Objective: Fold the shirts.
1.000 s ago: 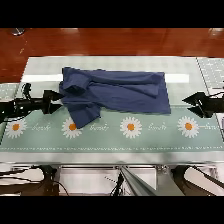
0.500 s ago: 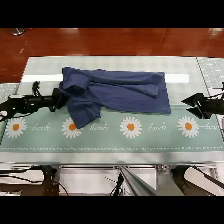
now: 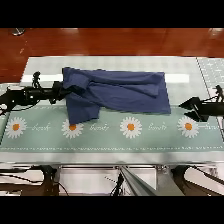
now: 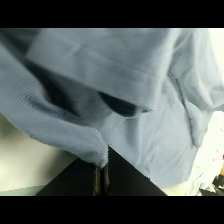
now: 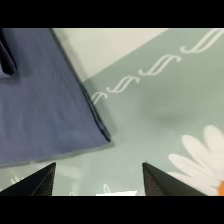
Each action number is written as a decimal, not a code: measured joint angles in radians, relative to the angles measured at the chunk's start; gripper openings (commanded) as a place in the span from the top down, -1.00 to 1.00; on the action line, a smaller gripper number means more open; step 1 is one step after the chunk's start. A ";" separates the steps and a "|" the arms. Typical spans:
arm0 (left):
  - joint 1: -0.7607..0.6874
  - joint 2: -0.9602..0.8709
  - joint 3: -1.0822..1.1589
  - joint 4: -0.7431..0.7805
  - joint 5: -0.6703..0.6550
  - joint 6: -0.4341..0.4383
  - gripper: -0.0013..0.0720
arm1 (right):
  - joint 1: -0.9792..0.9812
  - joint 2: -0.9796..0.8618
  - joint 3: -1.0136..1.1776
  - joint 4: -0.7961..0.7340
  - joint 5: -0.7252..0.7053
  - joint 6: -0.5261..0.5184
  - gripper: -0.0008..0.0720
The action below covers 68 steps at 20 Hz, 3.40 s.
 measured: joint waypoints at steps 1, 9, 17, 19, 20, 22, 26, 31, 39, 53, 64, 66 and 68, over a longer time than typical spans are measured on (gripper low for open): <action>-0.001 0.000 0.006 0.003 -0.003 0.000 0.89 | 0.020 -0.024 0.000 0.000 0.002 0.002 -0.72; -0.011 -0.001 0.021 0.011 -0.035 -0.002 0.89 | 0.190 -0.180 0.068 0.068 -0.055 0.021 -0.71; -0.047 0.020 0.029 0.013 -0.089 0.001 0.89 | 0.329 -0.257 0.241 0.032 -0.052 0.066 0.93; -0.042 0.065 0.069 0.009 -0.108 0.001 0.89 | 0.340 -0.232 0.352 0.026 -0.028 0.081 0.93; -0.037 0.100 0.110 -0.004 -0.113 0.002 0.89 | 0.342 -0.213 0.426 0.026 -0.011 0.091 0.93; -0.026 0.175 0.227 -0.029 -0.121 0.002 0.89 | 0.347 -0.170 0.622 0.022 0.008 0.111 0.93; 0.000 0.339 0.555 -0.055 -0.134 0.002 0.89 | 0.350 -0.054 1.051 -0.055 0.042 0.177 0.93; 0.047 0.567 0.852 0.061 -0.144 -0.047 0.89 | 0.351 0.204 1.258 -0.160 0.076 0.205 0.93; 0.108 1.002 0.945 0.696 -0.184 -0.217 0.89 | 0.352 0.553 1.304 -0.430 0.279 0.229 0.93; 0.107 1.042 0.304 0.651 -0.141 -0.314 0.89 | 0.351 0.623 0.693 -0.339 0.320 0.211 0.93; -0.102 0.214 0.354 0.419 0.196 -0.254 0.89 | 0.415 -0.089 0.596 -0.217 -0.239 0.109 0.93; -0.119 0.082 0.442 0.404 0.198 -0.288 0.89 | 0.418 -0.246 0.713 -0.200 -0.247 0.140 0.93; -0.129 -0.022 0.511 0.384 0.184 -0.318 0.89 | 0.422 -0.383 0.824 -0.187 -0.217 0.179 0.93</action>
